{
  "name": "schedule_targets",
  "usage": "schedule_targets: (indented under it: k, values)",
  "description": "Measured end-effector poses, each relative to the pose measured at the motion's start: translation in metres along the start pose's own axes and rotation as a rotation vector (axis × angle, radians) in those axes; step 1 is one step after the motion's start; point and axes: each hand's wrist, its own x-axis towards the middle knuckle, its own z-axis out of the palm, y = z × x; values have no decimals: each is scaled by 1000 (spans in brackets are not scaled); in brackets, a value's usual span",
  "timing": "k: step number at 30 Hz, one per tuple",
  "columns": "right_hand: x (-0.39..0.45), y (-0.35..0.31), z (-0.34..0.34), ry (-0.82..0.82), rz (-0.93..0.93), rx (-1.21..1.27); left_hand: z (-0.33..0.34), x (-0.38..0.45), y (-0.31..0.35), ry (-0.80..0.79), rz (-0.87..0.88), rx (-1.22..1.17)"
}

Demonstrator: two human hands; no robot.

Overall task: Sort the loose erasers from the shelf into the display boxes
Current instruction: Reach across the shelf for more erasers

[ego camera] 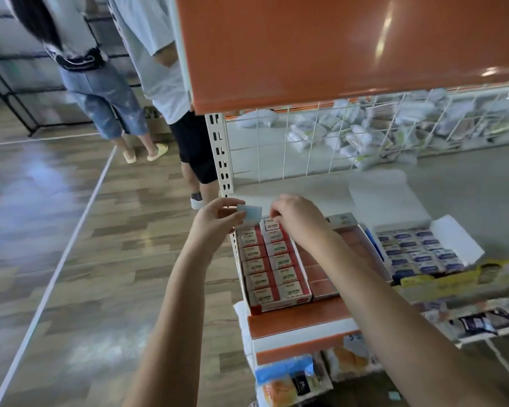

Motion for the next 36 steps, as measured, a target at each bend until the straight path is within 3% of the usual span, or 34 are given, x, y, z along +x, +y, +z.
schedule_targets:
  k: [5,13,23,27,36]
  values:
    - [-3,-4,8,21,-25,-138,2,3,0,-10,-13,7]
    - [-9,11,-15,26,-11,44,16,8,5,-42,-21,-61]
    - [-46,80,-77,-118,249,7,86,10,17,-312,42,100]
    - [-65,99,-81,-155,291,21,120,5,16,-290,45,236]
    - [-82,126,-86,-217,196,111,164,-13,14,-200,66,477]
